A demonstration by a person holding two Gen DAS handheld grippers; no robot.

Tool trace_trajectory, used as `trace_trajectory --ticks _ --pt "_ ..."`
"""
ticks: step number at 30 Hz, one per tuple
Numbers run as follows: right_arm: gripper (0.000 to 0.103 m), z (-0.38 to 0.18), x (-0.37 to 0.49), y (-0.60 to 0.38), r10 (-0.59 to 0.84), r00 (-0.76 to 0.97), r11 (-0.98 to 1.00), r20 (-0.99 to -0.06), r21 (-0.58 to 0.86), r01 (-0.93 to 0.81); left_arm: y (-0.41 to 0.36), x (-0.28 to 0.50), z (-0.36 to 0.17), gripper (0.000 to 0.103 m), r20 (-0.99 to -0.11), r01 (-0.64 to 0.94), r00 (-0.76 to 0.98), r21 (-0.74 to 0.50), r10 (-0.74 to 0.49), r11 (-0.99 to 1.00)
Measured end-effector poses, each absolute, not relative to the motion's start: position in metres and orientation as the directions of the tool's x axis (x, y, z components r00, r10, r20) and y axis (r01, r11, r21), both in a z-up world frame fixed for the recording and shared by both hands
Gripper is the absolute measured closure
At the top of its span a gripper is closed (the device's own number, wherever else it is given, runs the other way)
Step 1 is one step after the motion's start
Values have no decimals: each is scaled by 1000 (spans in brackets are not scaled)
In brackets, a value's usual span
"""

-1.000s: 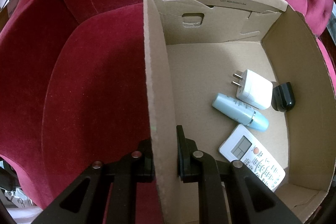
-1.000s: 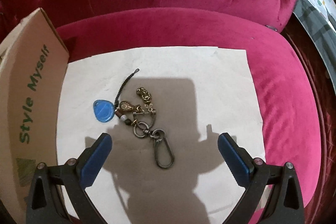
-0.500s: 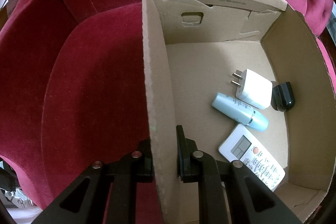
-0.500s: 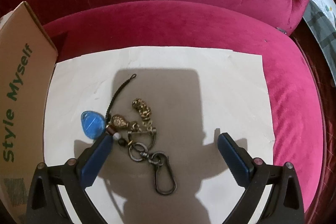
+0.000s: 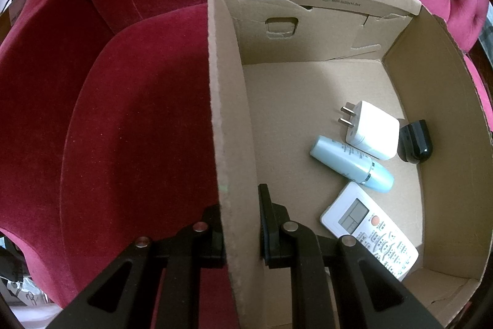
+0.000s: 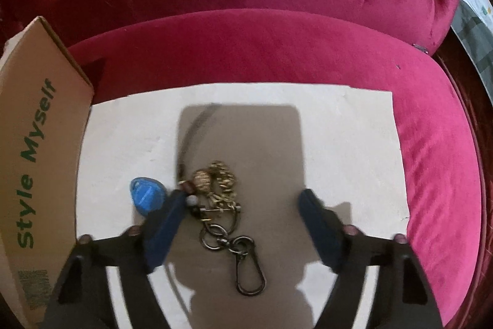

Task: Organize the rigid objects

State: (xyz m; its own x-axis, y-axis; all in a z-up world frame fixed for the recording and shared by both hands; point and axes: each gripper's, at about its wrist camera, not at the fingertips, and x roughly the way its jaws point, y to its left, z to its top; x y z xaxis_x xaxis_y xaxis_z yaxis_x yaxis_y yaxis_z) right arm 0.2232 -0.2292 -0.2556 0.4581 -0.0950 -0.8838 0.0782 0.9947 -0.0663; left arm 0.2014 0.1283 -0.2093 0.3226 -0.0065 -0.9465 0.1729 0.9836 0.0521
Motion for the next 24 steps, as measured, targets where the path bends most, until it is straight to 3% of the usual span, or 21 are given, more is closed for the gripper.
trace_trajectory --ticks 2,3,9,10,24 --pt "70 -253 223 -228 -79 467 996 -881 -54 68 127 201 -209 87 -946 174 324 56 -4 983" --pt "78 -251 222 -227 -70 466 997 -882 -43 67 127 201 -209 87 -946 176 325 59 -1 983" --pt "88 -245 223 -234 -47 461 995 -886 0 102 126 201 -209 87 -946 174 325 56 -4 983" --pt "100 -241 222 -236 -45 469 994 -882 6 105 127 201 -209 87 -946 173 325 55 -4 983" --pt "103 -201 210 -227 -60 492 996 -868 -22 82 124 200 -208 87 -945 172 326 58 -2 983"
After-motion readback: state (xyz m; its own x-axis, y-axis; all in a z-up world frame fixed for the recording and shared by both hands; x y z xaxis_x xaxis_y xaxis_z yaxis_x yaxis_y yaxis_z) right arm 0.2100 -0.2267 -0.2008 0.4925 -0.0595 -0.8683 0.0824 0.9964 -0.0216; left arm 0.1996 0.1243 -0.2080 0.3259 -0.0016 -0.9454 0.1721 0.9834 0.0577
